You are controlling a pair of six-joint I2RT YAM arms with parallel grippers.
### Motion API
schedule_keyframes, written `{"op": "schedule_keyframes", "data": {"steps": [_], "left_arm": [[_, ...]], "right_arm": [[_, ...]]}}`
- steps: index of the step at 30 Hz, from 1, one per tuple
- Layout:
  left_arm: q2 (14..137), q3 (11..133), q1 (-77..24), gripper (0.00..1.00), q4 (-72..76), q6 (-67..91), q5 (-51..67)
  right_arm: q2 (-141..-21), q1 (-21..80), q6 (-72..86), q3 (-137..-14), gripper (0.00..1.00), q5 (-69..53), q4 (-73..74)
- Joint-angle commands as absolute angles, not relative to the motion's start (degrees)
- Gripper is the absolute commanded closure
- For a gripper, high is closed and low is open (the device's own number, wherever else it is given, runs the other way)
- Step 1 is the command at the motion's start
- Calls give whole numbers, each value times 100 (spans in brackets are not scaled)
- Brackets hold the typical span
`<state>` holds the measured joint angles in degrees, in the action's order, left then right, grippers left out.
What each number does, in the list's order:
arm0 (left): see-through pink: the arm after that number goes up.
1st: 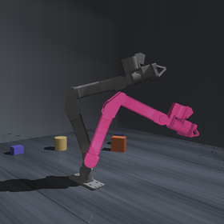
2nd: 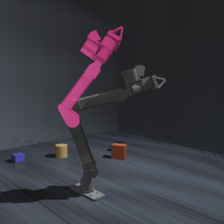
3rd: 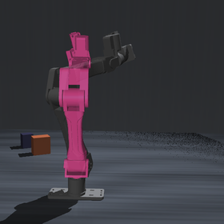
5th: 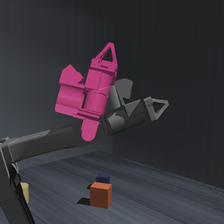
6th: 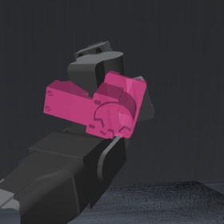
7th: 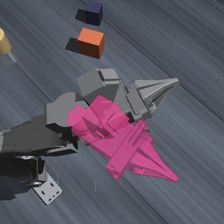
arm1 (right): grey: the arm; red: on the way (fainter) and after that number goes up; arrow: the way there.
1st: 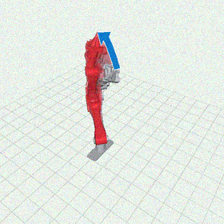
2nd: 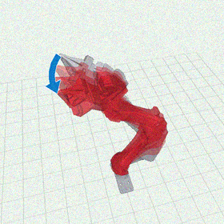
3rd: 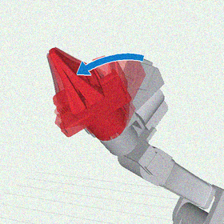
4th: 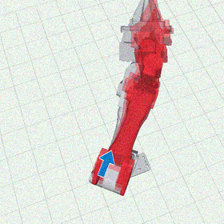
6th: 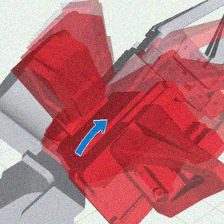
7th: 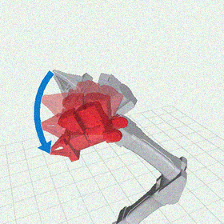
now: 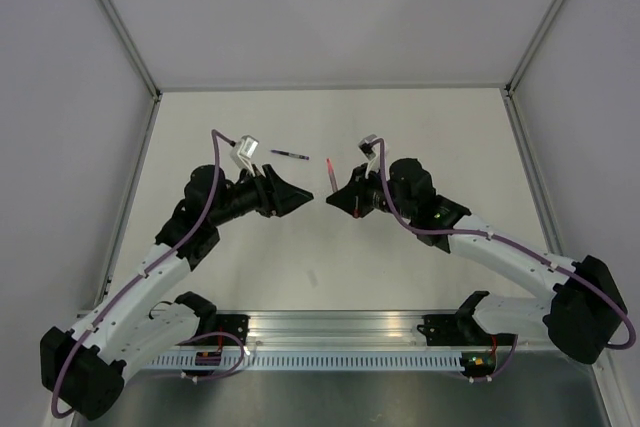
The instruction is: Insert the pens into the pen caps
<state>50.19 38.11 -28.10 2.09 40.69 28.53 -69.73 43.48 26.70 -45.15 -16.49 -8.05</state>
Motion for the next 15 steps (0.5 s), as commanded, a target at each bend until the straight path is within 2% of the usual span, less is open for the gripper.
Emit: {"op": "schedule_keyframes", "data": {"steps": [1,4,9,13,15], "left_arm": [[5001,4184,-2830,28,-1070,4175,2242],[5019,3956,-2900,30,-1449,3762,2181],[5045,2989,-3777,32,-1415,4946,681],[5290,3067,-4525,39,-1967,5860,-314],[5562,3138,-4684,42,-1988,6266,-64]], "right_arm": [[-6487,3922,2523,-4501,100,-1002,-80],[-6109,3762,2400,-4176,100,-1028,-9],[-5679,3700,2259,-3771,100,-923,139],[-5485,3691,2267,-3621,100,-975,79],[-5432,3691,2241,-3595,100,-923,88]]}}
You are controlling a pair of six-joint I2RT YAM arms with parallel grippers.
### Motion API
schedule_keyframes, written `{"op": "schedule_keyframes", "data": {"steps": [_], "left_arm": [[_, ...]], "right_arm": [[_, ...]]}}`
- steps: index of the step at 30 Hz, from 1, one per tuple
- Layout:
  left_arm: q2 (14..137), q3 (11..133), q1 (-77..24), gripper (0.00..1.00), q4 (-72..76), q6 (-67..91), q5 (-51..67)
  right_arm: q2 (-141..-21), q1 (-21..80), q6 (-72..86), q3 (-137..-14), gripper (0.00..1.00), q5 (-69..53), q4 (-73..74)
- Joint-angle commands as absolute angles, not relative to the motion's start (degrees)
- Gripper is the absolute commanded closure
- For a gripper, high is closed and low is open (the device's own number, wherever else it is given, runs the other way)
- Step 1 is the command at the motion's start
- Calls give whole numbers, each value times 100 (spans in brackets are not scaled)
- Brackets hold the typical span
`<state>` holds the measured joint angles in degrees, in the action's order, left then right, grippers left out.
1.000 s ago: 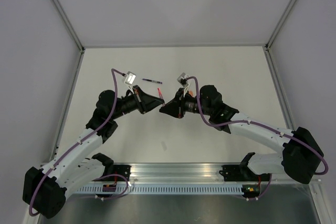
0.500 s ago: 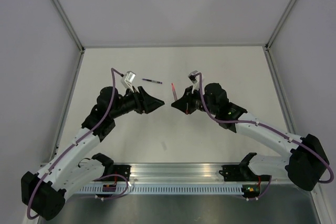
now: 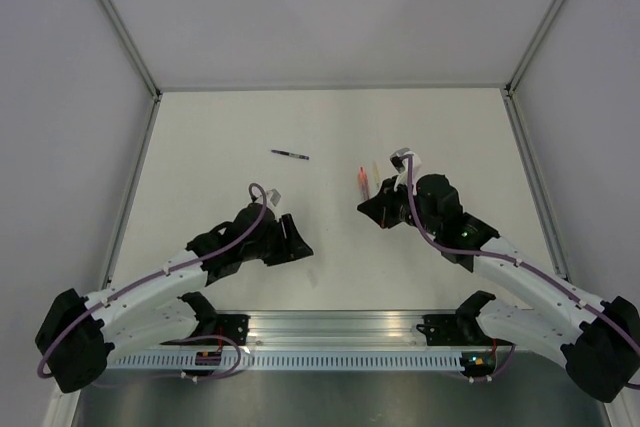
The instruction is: Insert the pens into the pen caps
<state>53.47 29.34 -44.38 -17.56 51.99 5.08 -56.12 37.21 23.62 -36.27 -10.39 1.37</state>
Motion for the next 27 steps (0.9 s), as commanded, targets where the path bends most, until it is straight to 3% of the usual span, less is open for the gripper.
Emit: {"op": "schedule_keyframes", "data": {"steps": [1,9,13,19,27], "left_arm": [[5642,3138,-4780,43,-1969,6345,-27],[6082,4059,-5247,39,-2873,6732,-1570],[6108,4148,-5247,42,-2786,7180,-1565],[6925,5043,-5177,44,-4428,7910,-1986],[6733,5527,-4809,39,-4535,8016,-2328]], "right_arm": [[-5423,3691,2233,-3595,100,-914,88],[-5362,3691,2268,-3489,100,-1002,53],[-5265,3700,2250,-3454,100,-932,53],[-5194,3700,2250,-3410,100,-932,53],[-5036,3691,2268,-3428,100,-362,306]]}}
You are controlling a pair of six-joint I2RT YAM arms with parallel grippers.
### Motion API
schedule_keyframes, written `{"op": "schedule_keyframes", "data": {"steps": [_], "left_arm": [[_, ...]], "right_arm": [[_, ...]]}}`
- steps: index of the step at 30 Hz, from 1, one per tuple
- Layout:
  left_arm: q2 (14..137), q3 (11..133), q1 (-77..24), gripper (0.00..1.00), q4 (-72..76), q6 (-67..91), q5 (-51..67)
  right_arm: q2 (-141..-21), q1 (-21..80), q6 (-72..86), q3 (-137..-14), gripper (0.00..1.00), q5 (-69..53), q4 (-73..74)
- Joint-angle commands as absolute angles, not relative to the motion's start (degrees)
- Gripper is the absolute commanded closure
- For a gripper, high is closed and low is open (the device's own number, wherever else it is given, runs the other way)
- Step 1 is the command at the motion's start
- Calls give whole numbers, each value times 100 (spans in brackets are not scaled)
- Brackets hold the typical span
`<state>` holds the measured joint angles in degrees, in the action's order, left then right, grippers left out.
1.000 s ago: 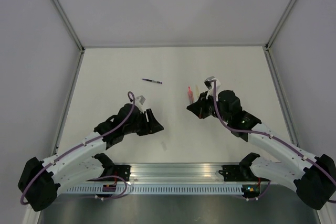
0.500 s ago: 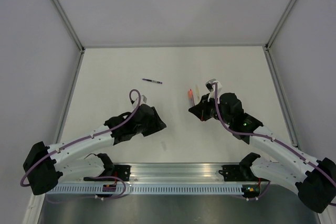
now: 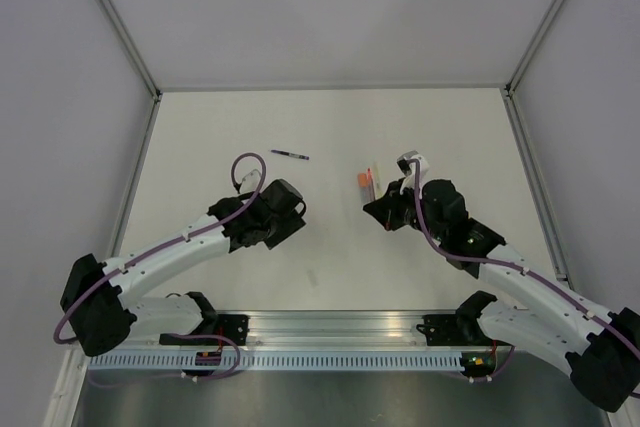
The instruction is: Insert the pens into the pen caps
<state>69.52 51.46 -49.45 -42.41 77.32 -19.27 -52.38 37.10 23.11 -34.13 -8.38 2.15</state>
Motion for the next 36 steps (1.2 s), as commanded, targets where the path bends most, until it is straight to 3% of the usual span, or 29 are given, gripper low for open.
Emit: {"op": "schedule_keyframes", "data": {"steps": [1,7,13,19,25,27,36], "left_arm": [[6672,5598,-4755,39,-4674,7981,-2399],[6460,5572,-4307,33,-4000,6736,-2356],[6627,5458,-3982,30,-3331,5863,-2232],[6680,5344,-3753,30,-2998,5469,-2127],[6416,4879,-3709,30,-1664,4335,-802],[6320,4668,-3709,30,-1277,4167,-414],[6583,4351,-3700,29,-501,3999,1115]], "right_arm": [[-5019,3691,2276,-3445,100,31,386],[-4782,3656,2478,-3489,100,1315,685],[-4650,3639,2540,-3551,100,1600,888],[-4229,3639,2252,-3490,100,618,835],[-3666,3639,2030,-3113,100,-2604,-446],[-3665,3647,2092,-3067,100,-3065,-746],[-3586,3647,2276,-3068,100,-3357,-905]]}}
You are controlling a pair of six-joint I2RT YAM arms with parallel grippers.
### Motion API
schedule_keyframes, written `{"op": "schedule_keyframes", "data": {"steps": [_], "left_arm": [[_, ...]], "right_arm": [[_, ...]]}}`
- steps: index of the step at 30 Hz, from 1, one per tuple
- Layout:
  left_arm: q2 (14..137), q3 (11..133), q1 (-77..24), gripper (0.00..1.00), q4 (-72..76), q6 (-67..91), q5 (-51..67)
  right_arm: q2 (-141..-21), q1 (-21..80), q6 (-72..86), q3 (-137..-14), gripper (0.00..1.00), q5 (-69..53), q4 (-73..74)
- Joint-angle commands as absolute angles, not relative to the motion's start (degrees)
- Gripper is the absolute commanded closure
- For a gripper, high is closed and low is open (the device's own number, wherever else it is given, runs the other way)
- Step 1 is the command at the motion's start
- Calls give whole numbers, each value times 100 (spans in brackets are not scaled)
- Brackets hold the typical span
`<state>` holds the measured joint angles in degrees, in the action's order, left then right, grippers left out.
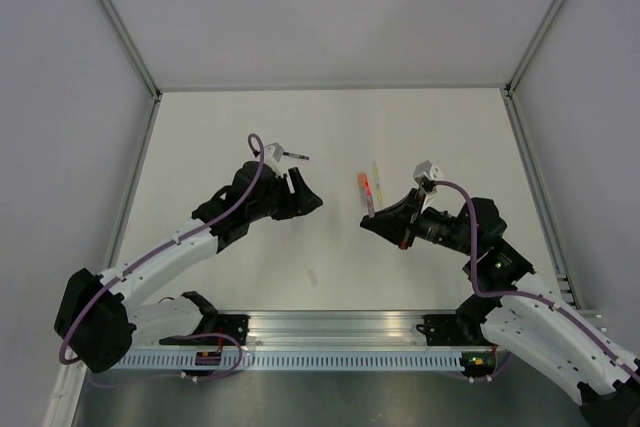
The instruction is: Insert the pens into the pen caps
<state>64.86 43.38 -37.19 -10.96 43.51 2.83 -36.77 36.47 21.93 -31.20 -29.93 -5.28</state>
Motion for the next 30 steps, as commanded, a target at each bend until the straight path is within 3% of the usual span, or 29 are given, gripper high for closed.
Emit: {"op": "schedule_keyframes", "data": {"steps": [1,10,16,24,30], "left_arm": [[6600,4342,-3700,29,-484,3973,1247],[6425,3938,-3700,29,-677,4368,668],[6451,3736,-3700,29,-202,4465,1335],[6293,3656,-3700,29,-342,4570,1091],[5872,3639,-3691,29,-1036,5062,-287]], "right_arm": [[-3569,3647,2268,-3085,100,-3323,-853],[-3086,3647,2883,-3375,100,-160,1089],[-2540,3647,3059,-2962,100,1175,1301],[-2382,3647,3646,-2699,100,1389,1283],[-2417,3647,3753,-2663,100,1037,1248]]}}
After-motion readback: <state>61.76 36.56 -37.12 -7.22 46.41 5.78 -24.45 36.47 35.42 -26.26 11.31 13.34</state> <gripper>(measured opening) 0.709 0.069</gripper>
